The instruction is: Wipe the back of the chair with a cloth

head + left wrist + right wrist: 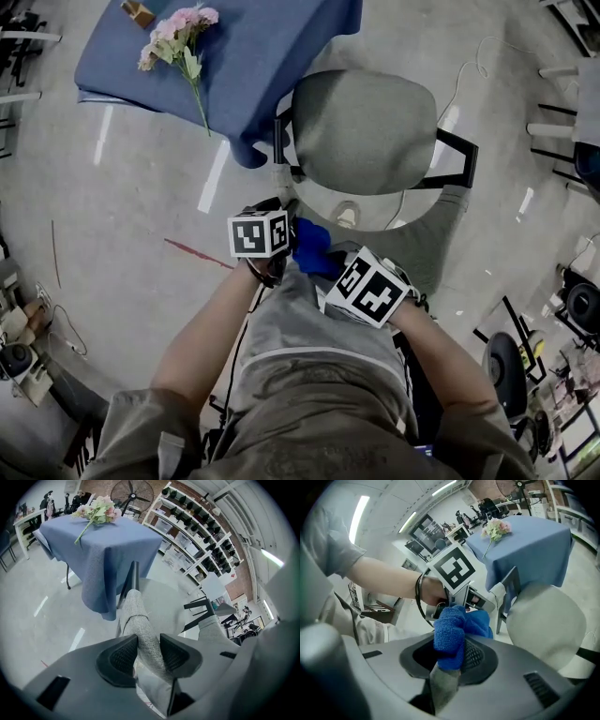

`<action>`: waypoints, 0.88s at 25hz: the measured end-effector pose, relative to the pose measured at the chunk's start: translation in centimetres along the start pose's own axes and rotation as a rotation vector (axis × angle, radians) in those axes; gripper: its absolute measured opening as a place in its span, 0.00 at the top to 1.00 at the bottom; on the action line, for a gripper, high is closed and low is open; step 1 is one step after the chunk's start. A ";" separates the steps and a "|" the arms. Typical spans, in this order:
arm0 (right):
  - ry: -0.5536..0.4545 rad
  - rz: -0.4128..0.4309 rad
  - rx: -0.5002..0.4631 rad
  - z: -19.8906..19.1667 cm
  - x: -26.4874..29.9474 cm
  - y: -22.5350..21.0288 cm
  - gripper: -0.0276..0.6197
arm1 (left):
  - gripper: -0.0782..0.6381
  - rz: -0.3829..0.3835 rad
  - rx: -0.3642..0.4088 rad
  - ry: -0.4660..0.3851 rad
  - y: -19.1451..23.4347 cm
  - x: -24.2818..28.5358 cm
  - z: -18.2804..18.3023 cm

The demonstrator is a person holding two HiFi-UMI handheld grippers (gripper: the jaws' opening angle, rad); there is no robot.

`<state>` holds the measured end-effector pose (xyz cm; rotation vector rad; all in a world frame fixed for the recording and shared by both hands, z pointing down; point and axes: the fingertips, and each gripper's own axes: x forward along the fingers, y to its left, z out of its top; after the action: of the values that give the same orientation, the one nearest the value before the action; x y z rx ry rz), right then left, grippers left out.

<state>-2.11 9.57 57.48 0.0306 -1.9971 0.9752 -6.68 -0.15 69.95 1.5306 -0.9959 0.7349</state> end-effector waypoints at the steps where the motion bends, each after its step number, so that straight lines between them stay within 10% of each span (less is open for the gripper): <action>1: -0.007 -0.001 0.006 -0.5 -0.5 0.1 0.79 | 0.65 0.000 0.002 -0.001 0.0 0.0 0.0; 8: 0.060 -0.044 0.132 -9.2 -5.7 -0.7 0.79 | 0.65 0.004 0.012 -0.002 0.1 0.1 0.1; 15: 0.302 -0.366 0.135 -19.0 -13.0 -8.3 0.79 | 0.65 0.013 0.022 0.001 0.2 0.1 0.0; 18: 0.333 -0.474 0.131 -20.2 -14.0 -10.4 0.79 | 0.64 0.018 0.032 0.002 0.1 -0.1 0.0; 22: 0.299 -0.417 0.163 -18.5 -12.3 -7.6 0.79 | 0.64 0.017 0.066 0.000 0.0 -0.1 0.3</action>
<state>21.23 12.19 58.79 0.3557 -1.5519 0.8127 -6.71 -0.37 69.78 1.5804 -0.9939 0.7866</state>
